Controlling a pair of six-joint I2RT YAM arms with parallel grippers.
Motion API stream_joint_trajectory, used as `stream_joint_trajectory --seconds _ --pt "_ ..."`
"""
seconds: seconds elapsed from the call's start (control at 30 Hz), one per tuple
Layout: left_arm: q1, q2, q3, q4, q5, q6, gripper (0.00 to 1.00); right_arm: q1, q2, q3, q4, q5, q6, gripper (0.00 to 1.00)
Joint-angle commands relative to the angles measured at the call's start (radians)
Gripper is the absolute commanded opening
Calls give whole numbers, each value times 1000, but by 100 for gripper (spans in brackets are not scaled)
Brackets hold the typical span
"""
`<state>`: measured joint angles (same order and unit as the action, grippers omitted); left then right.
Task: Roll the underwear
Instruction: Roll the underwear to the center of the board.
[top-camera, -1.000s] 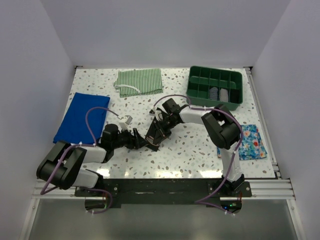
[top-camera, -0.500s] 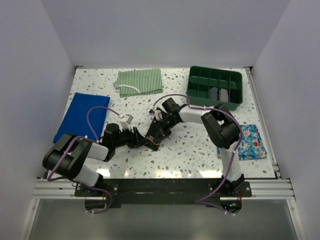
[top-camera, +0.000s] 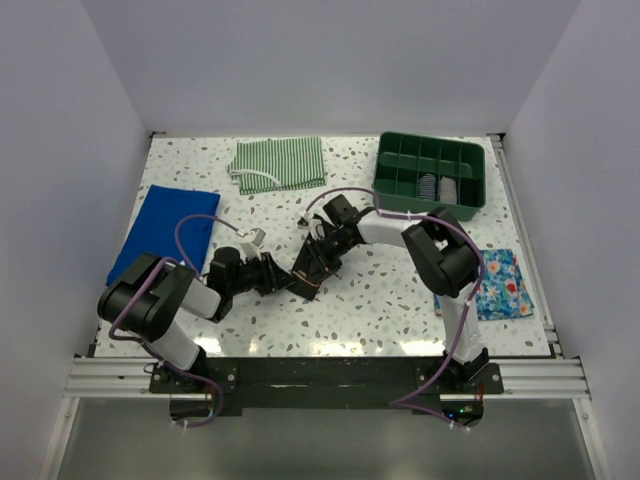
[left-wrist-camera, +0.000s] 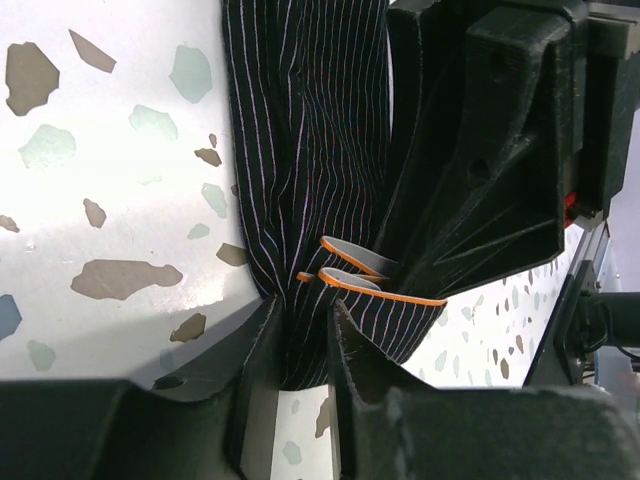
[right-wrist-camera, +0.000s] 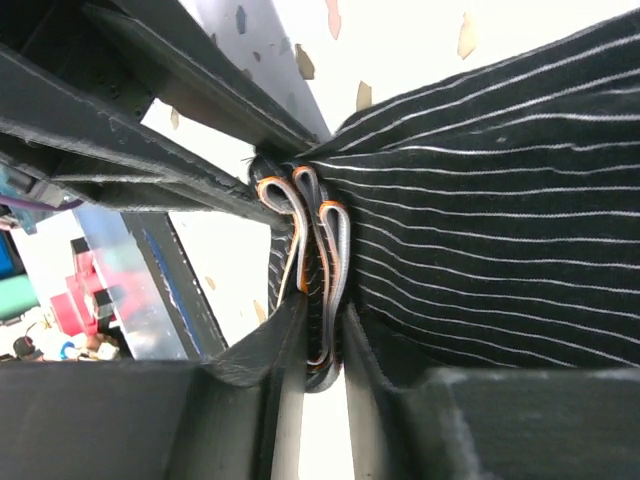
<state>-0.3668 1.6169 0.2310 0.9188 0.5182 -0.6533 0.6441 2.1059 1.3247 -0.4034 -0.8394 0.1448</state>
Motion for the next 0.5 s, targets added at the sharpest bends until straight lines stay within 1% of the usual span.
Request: stream_joint_trajectory --seconds 0.0,0.03,0.07,0.13,0.17,0.2,0.27,0.3,0.37,0.4,0.47 --pt "5 41 1 -55 -63 18 22 -3 -102 -28 52 89 22 29" --pt "5 41 2 -63 -63 20 21 -3 -121 -45 61 105 30 31" --pt "5 43 7 -69 -63 20 19 -3 -144 -57 83 140 45 36" --pt "5 43 14 -95 -67 24 15 -3 -211 -84 94 181 50 37" --pt "5 40 16 -98 -66 24 15 -1 -233 -93 100 206 58 39" --pt "5 41 16 -101 -66 26 14 -1 -254 -102 103 268 58 41" --pt "3 37 16 -113 -64 26 13 -1 -322 -127 97 327 58 42" --pt "2 34 18 -120 -64 24 12 -1 -346 -133 94 408 59 42" --pt "2 26 22 -152 -70 27 11 8 -412 -163 78 508 47 43" --pt "2 15 25 -170 -79 27 10 17 -431 -171 68 587 30 43" --pt "-1 2 31 -219 -81 26 9 66 -484 -193 45 664 -2 43"
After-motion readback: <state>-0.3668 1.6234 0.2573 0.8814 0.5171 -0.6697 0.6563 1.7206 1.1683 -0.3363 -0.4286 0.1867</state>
